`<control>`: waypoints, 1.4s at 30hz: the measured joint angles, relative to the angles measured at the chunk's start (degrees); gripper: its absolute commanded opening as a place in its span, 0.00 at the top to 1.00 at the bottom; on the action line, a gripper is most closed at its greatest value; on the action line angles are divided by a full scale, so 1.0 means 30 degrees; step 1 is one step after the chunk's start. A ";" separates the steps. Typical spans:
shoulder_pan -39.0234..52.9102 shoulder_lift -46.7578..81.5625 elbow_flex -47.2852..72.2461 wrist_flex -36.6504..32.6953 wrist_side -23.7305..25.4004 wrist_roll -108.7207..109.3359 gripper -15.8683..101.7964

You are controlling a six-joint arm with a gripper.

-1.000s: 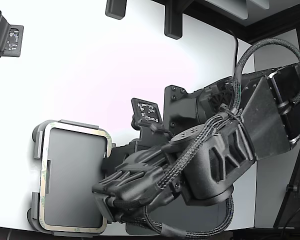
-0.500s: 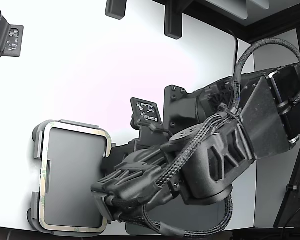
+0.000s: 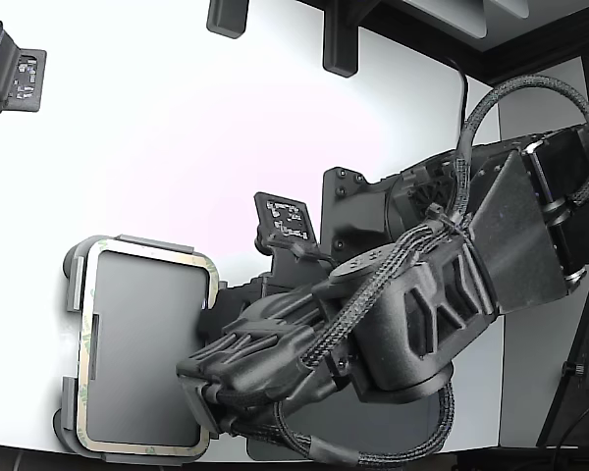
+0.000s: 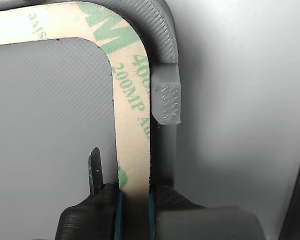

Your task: Grab top frame and put it into gray box.

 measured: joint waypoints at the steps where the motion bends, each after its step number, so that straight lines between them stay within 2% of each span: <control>1: 0.0000 -0.0059 -0.0029 0.0000 0.0000 -0.0059 0.97; 14: 0.0000 -0.0205 -0.0146 0.0000 0.0000 -0.0146 0.95; 15: 0.0000 -0.0205 -0.0146 0.0000 0.0000 -0.0146 0.81; 16: 0.0000 -0.0205 -0.0146 0.0000 0.0000 -0.0146 0.22; 17: 0.0000 -0.0205 -0.0146 0.0000 0.0000 -0.0146 0.09; 18: 0.0000 -0.0205 -0.0205 0.0000 0.0059 -0.0146 0.04; 22: 0.0000 -0.0234 -0.0322 0.0000 0.0059 -0.0146 0.02; 28: 0.0000 -0.0234 -0.0645 -0.0205 0.1025 -0.0527 0.02; 38: -0.0205 0.1172 -0.1318 -0.1934 0.3516 -0.3516 0.02; 42: -0.0234 0.3281 0.0645 -0.3896 0.5596 -0.7061 0.02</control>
